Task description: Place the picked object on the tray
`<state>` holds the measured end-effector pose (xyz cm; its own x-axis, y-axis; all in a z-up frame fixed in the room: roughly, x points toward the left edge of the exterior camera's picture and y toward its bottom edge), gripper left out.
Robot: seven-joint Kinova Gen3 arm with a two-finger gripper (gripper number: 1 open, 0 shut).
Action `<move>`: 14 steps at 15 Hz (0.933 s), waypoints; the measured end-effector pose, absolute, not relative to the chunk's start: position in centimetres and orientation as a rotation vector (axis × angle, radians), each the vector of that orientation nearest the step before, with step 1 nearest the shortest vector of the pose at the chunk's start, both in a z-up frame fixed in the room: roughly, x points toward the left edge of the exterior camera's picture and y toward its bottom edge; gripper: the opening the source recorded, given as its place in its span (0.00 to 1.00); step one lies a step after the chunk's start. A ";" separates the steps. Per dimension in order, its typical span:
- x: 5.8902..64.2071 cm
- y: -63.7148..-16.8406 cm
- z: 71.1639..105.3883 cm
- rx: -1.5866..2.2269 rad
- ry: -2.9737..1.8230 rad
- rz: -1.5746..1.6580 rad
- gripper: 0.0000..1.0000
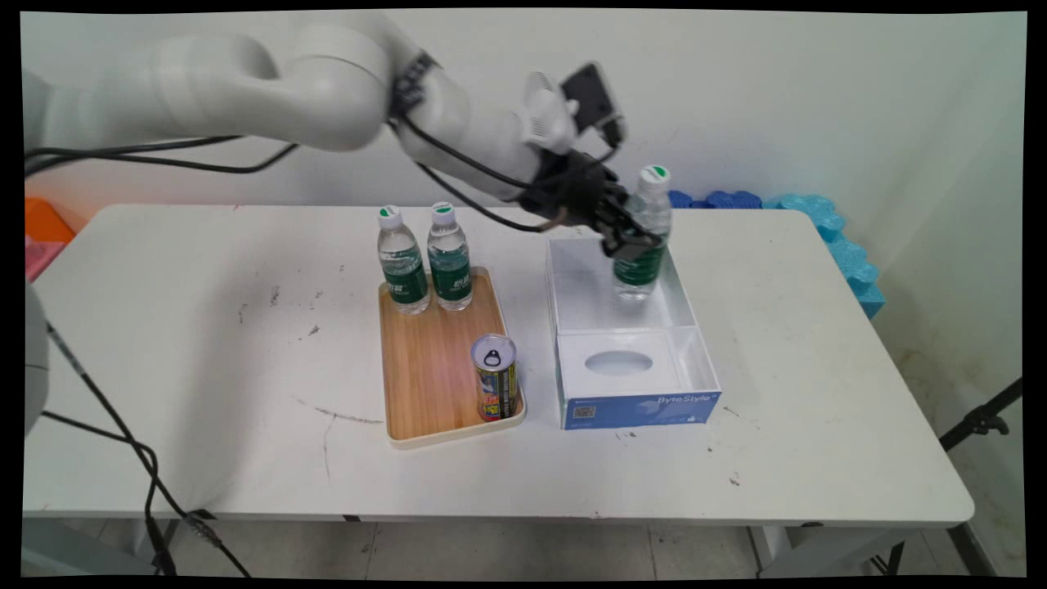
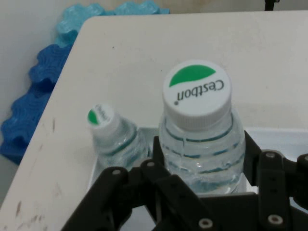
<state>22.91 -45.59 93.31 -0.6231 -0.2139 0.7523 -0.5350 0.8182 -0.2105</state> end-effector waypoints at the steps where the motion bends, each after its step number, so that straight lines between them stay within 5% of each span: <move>1: 23.9 -45.1 93.6 0.548 -2.238 0.541 0.00; 14: 39.0 -38.5 92.0 0.566 -2.308 0.515 0.00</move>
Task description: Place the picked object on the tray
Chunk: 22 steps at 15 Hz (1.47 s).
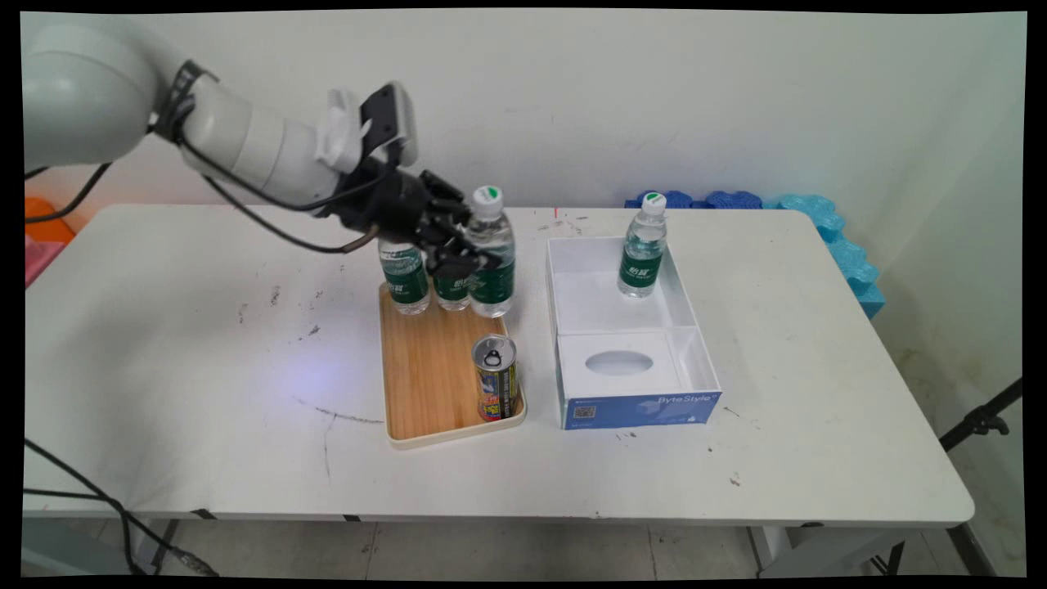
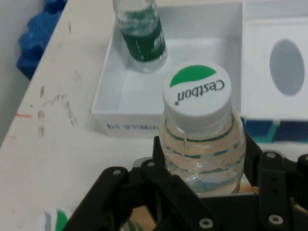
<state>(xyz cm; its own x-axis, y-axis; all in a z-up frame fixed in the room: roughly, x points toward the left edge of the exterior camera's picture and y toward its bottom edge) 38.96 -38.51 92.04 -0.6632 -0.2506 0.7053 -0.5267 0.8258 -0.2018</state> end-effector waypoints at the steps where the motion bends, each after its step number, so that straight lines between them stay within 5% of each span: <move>1: 39.6 -38.3 91.5 0.566 -2.312 0.510 0.00; 18: 42.7 -38.0 83.1 0.546 -2.323 0.441 0.00; 19: 42.7 -38.0 82.9 0.545 -2.323 0.438 1.00; 22: 42.9 -38.0 82.4 0.539 -2.322 0.435 1.00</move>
